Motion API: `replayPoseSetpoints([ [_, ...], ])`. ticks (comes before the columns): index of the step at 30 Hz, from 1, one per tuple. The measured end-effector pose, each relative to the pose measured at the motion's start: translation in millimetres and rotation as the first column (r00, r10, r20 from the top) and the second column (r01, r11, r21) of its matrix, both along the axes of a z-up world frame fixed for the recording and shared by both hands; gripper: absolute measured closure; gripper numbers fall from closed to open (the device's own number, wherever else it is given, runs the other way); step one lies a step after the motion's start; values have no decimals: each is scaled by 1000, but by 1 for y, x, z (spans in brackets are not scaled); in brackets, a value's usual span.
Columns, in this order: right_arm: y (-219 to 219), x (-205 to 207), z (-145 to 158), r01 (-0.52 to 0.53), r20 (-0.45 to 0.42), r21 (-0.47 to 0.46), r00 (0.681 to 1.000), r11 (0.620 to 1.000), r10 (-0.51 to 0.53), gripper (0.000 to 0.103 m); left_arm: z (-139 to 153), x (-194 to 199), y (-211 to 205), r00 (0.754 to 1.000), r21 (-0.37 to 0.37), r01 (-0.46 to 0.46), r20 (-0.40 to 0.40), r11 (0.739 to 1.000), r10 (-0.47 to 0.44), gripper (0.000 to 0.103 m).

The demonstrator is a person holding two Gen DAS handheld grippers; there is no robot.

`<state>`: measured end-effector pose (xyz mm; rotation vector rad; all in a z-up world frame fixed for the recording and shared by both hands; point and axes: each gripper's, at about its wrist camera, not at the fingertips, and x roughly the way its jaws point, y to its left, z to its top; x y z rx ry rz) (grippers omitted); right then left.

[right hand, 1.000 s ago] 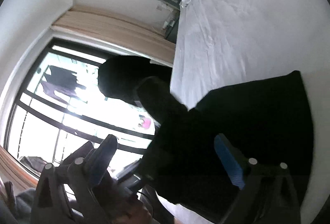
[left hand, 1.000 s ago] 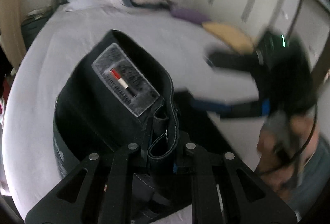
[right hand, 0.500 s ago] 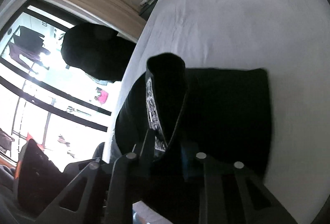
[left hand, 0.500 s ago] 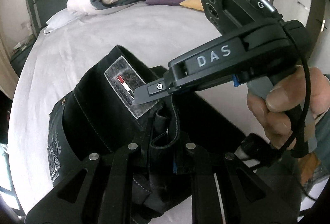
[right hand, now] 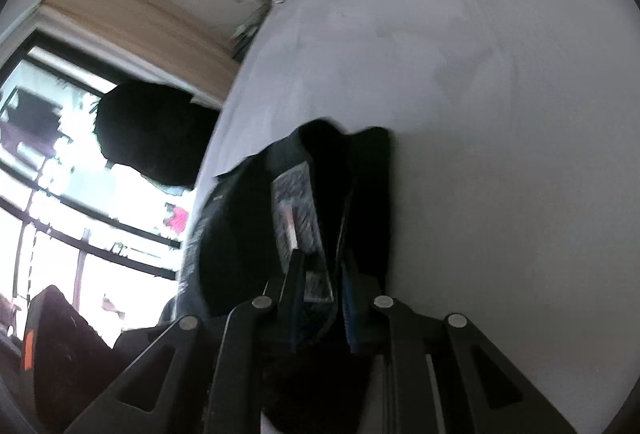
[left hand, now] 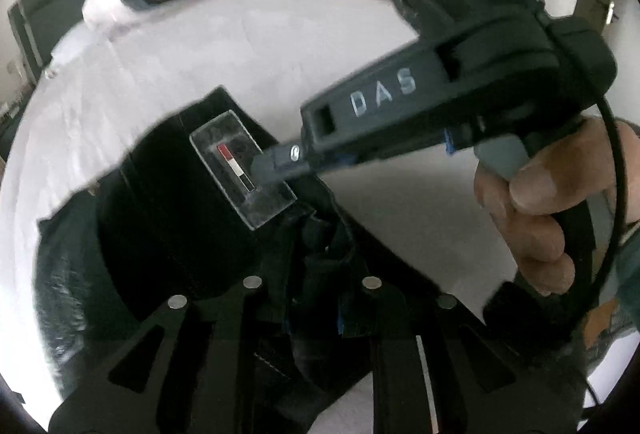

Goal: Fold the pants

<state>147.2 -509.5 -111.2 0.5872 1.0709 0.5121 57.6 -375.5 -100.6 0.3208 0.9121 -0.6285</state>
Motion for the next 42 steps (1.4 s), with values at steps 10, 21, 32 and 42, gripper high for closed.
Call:
replayPoseSetpoints([
  [10, -15, -11, 11, 109, 2, -12, 994, 994, -109, 53, 58, 0, 87, 997, -237, -64, -60, 969, 51, 38],
  [21, 69, -34, 36, -170, 90, 80, 982, 982, 163, 53, 17, 57, 177, 946, -319, -313, -189, 895, 263, 43],
  [32, 47, -26, -11, -63, -30, 25, 998, 998, 64, 102, -6, 74, 177, 952, -347, -282, -220, 894, 214, 53],
  [42, 73, 10, -2, -56, -11, 20, 998, 998, 56, 81, -34, 121, 180, 938, -366, -315, -261, 876, 228, 61],
])
